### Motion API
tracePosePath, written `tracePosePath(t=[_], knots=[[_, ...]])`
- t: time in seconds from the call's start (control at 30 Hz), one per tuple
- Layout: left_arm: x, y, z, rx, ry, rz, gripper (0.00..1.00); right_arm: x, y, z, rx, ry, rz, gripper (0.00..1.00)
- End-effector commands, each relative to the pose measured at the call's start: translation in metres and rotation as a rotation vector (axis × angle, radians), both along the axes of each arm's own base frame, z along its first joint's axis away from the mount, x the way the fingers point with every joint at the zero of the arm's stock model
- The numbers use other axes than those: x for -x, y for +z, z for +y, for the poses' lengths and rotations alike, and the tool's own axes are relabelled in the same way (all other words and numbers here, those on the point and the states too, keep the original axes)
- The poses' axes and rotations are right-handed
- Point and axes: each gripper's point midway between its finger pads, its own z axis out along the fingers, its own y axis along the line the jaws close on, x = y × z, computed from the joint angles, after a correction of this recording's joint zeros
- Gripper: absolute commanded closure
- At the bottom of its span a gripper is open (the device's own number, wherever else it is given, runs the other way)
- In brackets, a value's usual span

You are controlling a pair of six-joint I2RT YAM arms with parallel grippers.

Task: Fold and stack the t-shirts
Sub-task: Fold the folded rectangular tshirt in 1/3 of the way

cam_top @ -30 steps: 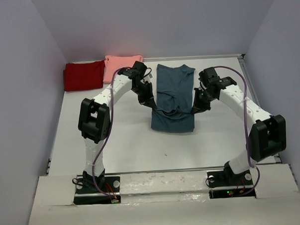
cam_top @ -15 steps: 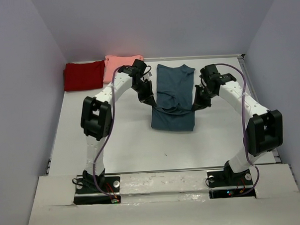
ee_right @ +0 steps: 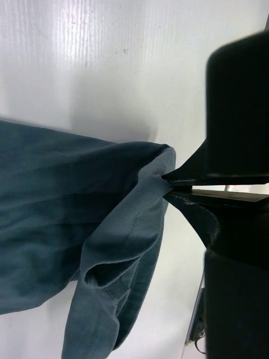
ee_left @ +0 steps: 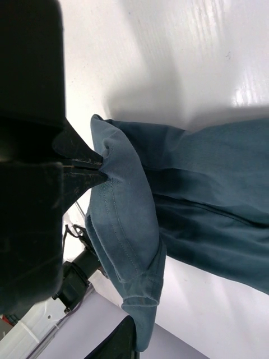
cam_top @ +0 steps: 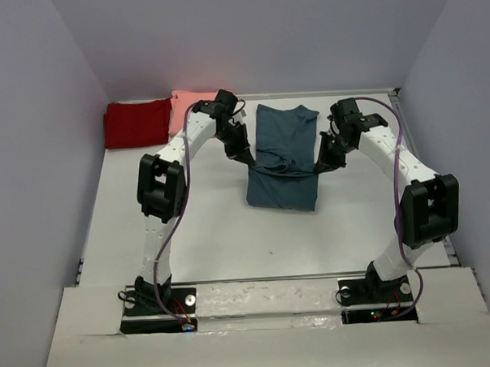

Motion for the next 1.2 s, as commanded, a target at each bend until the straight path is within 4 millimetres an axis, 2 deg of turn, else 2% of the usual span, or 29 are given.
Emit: tracePosePath(t=[0.0, 0.5, 0.83, 0.9, 0.97, 1.17], knots=[[-0.012, 0.017, 0.000, 0.013, -0.002, -0.039, 1.00, -0.021, 0.011, -0.003, -0.013, 0.010, -0.060, 1.00], [-0.031, 0.002, -0.008, 0.013, 0.036, -0.023, 1.00, -0.046, 0.001, -0.010, -0.024, 0.016, -0.059, 1.00], [-0.041, 0.000, -0.006, 0.013, 0.049, -0.037, 1.00, -0.061, -0.001, -0.004, -0.042, 0.028, -0.068, 1.00], [-0.042, -0.007, -0.005, -0.003, 0.052, -0.022, 1.00, -0.064, -0.003, -0.004, -0.042, 0.028, -0.068, 1.00], [-0.047, -0.004, -0.005, -0.004, 0.052, -0.037, 1.00, -0.067, -0.006, -0.004, -0.037, 0.027, -0.066, 1.00], [-0.054, -0.014, -0.008, 0.004, 0.059, -0.033, 1.00, -0.071, -0.014, -0.003, -0.036, 0.032, -0.066, 1.00]])
